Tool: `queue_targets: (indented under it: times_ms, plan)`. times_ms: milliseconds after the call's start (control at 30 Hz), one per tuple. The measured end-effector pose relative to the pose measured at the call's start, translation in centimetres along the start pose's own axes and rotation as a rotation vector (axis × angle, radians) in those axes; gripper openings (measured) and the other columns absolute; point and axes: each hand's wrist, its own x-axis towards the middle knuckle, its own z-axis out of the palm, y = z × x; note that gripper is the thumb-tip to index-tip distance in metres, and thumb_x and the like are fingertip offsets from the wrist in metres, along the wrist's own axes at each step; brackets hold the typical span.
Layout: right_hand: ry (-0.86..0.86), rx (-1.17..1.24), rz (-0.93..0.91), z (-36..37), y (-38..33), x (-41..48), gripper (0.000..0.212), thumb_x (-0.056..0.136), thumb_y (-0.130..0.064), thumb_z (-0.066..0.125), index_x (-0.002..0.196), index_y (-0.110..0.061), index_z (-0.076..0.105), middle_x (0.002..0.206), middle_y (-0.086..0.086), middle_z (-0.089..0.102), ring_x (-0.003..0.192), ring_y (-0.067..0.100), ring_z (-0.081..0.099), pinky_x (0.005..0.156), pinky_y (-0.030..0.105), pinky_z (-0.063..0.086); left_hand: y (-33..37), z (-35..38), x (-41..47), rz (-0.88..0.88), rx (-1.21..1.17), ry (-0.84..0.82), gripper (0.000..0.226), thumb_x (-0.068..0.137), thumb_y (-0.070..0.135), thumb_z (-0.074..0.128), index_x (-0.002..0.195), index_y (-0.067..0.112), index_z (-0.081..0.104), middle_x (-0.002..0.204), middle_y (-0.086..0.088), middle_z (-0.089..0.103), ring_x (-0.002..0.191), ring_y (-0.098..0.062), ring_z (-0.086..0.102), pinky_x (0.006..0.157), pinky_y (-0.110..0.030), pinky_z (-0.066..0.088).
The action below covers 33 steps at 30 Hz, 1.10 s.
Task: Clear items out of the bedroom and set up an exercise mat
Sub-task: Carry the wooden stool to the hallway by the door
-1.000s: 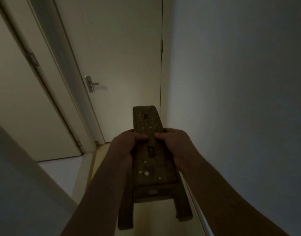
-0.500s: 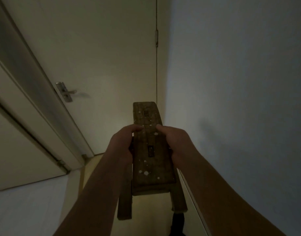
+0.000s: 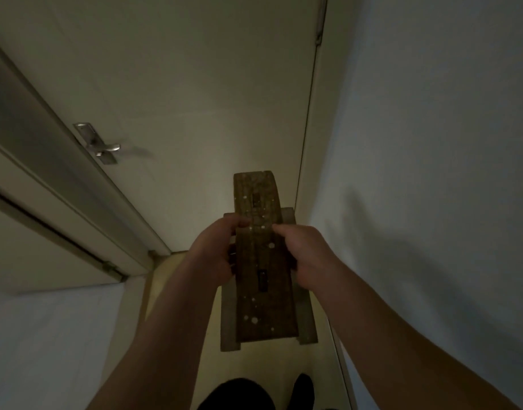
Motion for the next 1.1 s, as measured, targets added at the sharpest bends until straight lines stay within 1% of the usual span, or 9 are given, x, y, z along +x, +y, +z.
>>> queue_targets:
  times_ms: [133,267,400,500,667,733,900,1000,1100]
  plan:
    - [0.023,-0.019,0.058,0.3,-2.4,6.7,0.022,0.090,-0.025,0.069,0.106,-0.011,0.071,0.100,0.009,0.075,0.096,0.025,0.070,0.090,0.042,0.057,3.6,0.6,6.3,-0.060,0.036,-0.037,0.032,0.085,0.028,0.065,0.111,0.009,0.067,0.086,-0.009,0.064,0.076,-0.022,0.062,0.060,-0.031,0.046]
    - [0.052,-0.048,0.102,0.6,-3.8,12.2,0.021,0.090,-0.022,0.068,0.106,-0.009,0.072,0.100,0.011,0.075,0.094,0.026,0.071,0.086,0.040,0.058,6.1,1.1,12.2,-0.116,0.103,-0.106,0.031,0.085,0.028,0.065,0.111,0.010,0.067,0.088,-0.008,0.065,0.080,-0.024,0.064,0.060,-0.033,0.049]
    - [0.053,-0.061,0.157,0.6,-5.1,16.7,0.017,0.093,-0.020,0.065,0.105,-0.009,0.071,0.098,0.011,0.074,0.093,0.025,0.071,0.078,0.035,0.057,7.9,1.8,17.6,-0.190,0.142,-0.112,0.029,0.086,0.026,0.064,0.110,0.010,0.068,0.097,-0.012,0.065,0.089,-0.028,0.064,0.074,-0.041,0.052]
    - [0.046,-0.084,0.190,0.3,-5.6,19.3,0.017,0.094,-0.021,0.064,0.106,-0.010,0.070,0.099,0.010,0.073,0.092,0.023,0.070,0.077,0.034,0.057,8.5,2.4,20.5,-0.204,0.149,-0.108,0.025,0.088,0.024,0.062,0.109,0.010,0.067,0.098,-0.012,0.064,0.089,-0.028,0.063,0.074,-0.042,0.052]
    - [0.020,-0.101,0.297,-1.7,-4.8,25.5,0.014,0.095,-0.022,0.064,0.099,-0.010,0.070,0.093,0.008,0.072,0.086,0.021,0.070,0.074,0.032,0.058,7.8,4.9,26.6,-0.283,0.165,-0.094,0.024,0.088,0.022,0.062,0.108,0.010,0.065,0.106,-0.013,0.063,0.096,-0.031,0.062,0.081,-0.044,0.054]
    - [0.015,-0.108,0.350,-2.5,-3.5,28.3,0.013,0.093,-0.025,0.067,0.097,-0.013,0.070,0.094,0.008,0.073,0.086,0.021,0.070,0.072,0.031,0.058,6.7,5.9,29.1,-0.310,0.179,-0.065,0.029,0.084,0.024,0.065,0.110,0.011,0.065,0.109,-0.013,0.064,0.100,-0.031,0.063,0.078,-0.042,0.055]
    - [0.023,-0.125,0.453,-4.8,0.9,35.4,0.026,0.088,-0.030,0.072,0.107,-0.011,0.070,0.102,0.011,0.073,0.095,0.028,0.070,0.090,0.044,0.058,2.4,8.4,36.0,-0.376,0.138,0.062,0.017,0.084,0.020,0.065,0.100,0.014,0.067,0.105,-0.009,0.063,0.095,-0.026,0.060,0.063,-0.032,0.049]
    - [0.039,-0.095,0.503,-6.1,3.9,39.3,0.022,0.092,-0.025,0.068,0.107,-0.009,0.068,0.100,0.013,0.072,0.094,0.029,0.070,0.085,0.042,0.059,-0.4,9.2,40.1,-0.412,0.090,0.092,0.013,0.086,0.019,0.066,0.098,0.015,0.068,0.102,-0.007,0.063,0.090,-0.024,0.059,0.058,-0.029,0.046]
    - [0.051,-0.086,0.530,-7.5,8.1,44.0,0.022,0.095,-0.022,0.065,0.113,-0.008,0.067,0.105,0.013,0.071,0.093,0.027,0.069,0.070,0.032,0.059,-4.2,9.4,45.2,-0.428,0.059,0.130,0.020,0.087,0.020,0.067,0.107,0.014,0.069,0.102,-0.007,0.064,0.089,-0.023,0.061,0.058,-0.029,0.048]
